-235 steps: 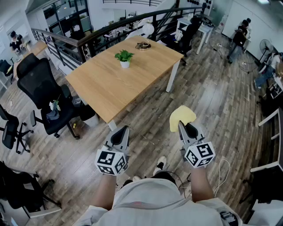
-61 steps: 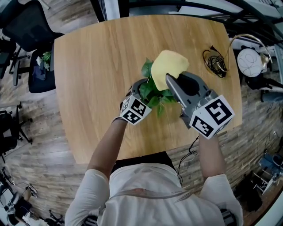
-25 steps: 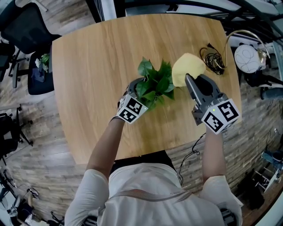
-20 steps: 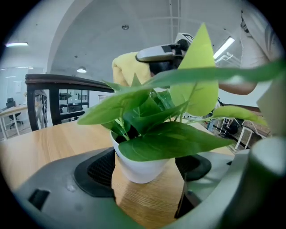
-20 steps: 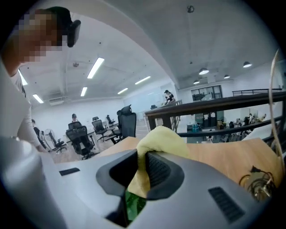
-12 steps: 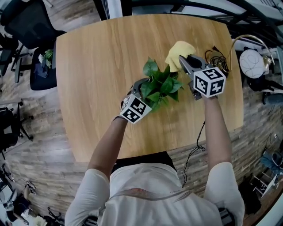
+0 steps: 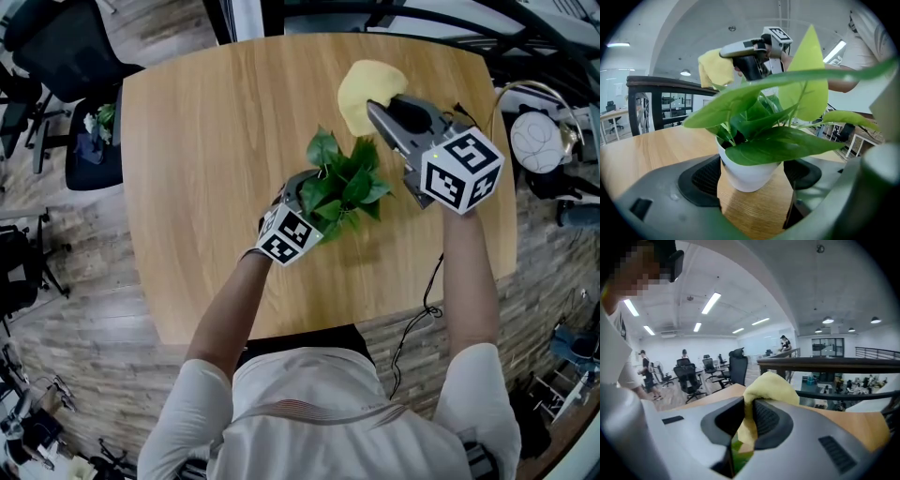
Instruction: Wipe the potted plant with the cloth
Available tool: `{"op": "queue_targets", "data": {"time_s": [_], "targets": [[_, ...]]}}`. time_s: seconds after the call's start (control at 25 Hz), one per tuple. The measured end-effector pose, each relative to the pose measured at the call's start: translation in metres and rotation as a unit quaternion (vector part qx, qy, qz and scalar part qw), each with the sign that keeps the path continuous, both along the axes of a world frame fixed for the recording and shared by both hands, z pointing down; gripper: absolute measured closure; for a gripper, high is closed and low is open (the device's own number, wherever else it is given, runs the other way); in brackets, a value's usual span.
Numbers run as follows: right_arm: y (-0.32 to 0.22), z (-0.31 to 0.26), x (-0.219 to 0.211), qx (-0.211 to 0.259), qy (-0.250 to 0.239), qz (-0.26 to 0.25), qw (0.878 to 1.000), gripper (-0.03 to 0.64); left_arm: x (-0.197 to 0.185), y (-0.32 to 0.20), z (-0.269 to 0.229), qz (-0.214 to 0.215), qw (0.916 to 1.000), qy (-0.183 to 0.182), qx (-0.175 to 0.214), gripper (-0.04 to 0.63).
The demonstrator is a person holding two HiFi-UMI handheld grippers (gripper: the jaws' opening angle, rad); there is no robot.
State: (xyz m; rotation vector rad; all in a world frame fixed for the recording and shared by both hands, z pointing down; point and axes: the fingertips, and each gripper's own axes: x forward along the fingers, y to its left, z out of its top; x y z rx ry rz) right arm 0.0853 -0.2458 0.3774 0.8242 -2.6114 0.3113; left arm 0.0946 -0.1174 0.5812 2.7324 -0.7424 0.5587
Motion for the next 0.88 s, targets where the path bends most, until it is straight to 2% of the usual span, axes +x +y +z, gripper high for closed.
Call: {"op": "queue_targets", "data": {"time_s": [0.08, 0.16, 0.28, 0.36, 0.44, 0.64, 0.88], "targets": [[0.021, 0.0, -0.032, -0.024, -0.011, -0.05, 0.998, 0.519, 0.001, 0.0, 0.0, 0.0, 1.0, 0.001, 0.0, 0.169], [0.042, 0.014, -0.057, -0.046, 0.003, -0.096, 0.994, 0.52, 0.003, 0.001, -0.001, 0.001, 1.0, 0.002, 0.0, 0.169], [0.051, 0.051, -0.069, -0.037, 0.086, -0.118, 0.989, 0.518, 0.003, 0.001, 0.0, 0.0, 1.0, 0.001, -0.002, 0.173], [0.043, 0.071, -0.064, -0.02, 0.134, -0.1, 0.986, 0.518, 0.002, 0.002, 0.001, -0.001, 1.0, 0.002, -0.004, 0.175], [0.03, 0.081, -0.056, -0.005, 0.151, -0.069, 0.986, 0.518, 0.003, 0.003, 0.002, 0.0, 1.0, 0.003, -0.004, 0.175], [-0.01, 0.089, -0.024, -0.003, 0.145, 0.02, 0.989, 0.52, -0.001, 0.003, 0.004, 0.0, 1.0, 0.003, -0.004, 0.176], [-0.034, 0.09, 0.02, -0.003, 0.14, 0.064, 0.988, 0.52, 0.0, 0.001, 0.002, 0.0, 1.0, 0.007, -0.002, 0.176]]}}
